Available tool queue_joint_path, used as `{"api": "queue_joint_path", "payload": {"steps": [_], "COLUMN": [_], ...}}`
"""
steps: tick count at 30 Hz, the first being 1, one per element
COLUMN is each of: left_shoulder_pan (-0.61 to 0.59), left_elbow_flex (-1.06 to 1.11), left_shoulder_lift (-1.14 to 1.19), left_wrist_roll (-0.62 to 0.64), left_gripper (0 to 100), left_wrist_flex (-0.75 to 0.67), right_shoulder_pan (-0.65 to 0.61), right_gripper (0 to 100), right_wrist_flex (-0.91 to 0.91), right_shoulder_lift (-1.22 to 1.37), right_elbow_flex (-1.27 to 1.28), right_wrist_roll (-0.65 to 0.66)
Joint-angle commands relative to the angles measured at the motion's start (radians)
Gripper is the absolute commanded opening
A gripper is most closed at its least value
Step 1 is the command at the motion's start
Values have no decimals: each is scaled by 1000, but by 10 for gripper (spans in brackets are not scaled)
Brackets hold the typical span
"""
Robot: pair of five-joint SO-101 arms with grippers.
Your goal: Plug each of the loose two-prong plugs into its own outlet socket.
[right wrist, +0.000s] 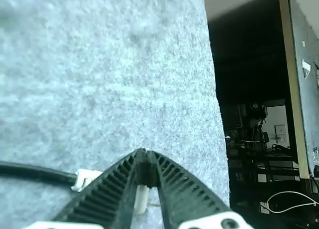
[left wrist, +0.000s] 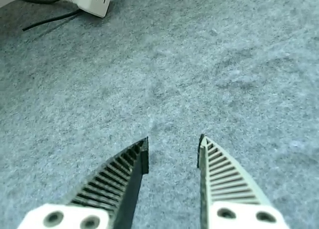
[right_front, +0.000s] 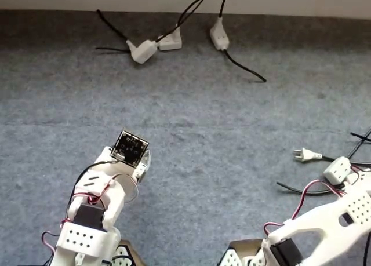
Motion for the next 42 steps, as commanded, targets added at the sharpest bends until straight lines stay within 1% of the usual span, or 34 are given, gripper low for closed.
{"api": "queue_joint_path", "payload": {"steps": [1,4,8,10,12,14,16,17,19,20,22,24,25,27,33,35,39,40,42], "left_shoulder_pan": [15,15,15,15,15,15,15,15,15,15,15,15,15,15,15,15,15,15,15], "left_elbow_flex": [-2,-2,-2,-2,-2,-2,-4,-4,-5,-5,-5,-5,-5,-5,-5,-4,-4,-4,-4], "left_shoulder_lift": [-7,-7,-7,-7,-7,-7,-7,-7,-7,-7,-7,-7,-7,-7,-7,-7,-7,-7,-7], "left_wrist_roll": [5,5,5,5,5,3,3,3,3,3,3,3,3,3,3,3,3,3,3], "left_gripper": [164,164,164,164,164,164,164,164,164,164,164,164,164,164,164,164,164,164,164], "left_wrist_flex": [-18,-18,-18,-18,-18,-18,-18,-18,-18,-18,-18,-18,-18,-18,-18,-18,-18,-18,-18], "right_shoulder_pan": [-10,-18,-56,-81,-101,-117,-122,-117,-104,-88,-67,-48,-42,-38,4,15,24,24,19], "right_gripper": [13,13,13,13,13,13,13,13,16,32,94,158,173,176,176,176,176,176,176], "right_wrist_flex": [56,271,716,915,1053,1095,1049,1003,877,805,662,532,473,375,104,45,39,67,177], "right_shoulder_lift": [-24,-24,-24,-18,-18,-30,-50,-59,-82,-91,-97,-88,-74,-21,173,223,277,278,277], "right_elbow_flex": [-2,-91,-269,-378,-464,-489,-473,-472,-470,-470,-466,-461,-460,-460,-460,-460,-460,-460,-467], "right_wrist_roll": [21,28,94,104,103,101,71,11,-158,-239,-364,-445,-462,-454,-333,-302,-264,-262,-249]}}
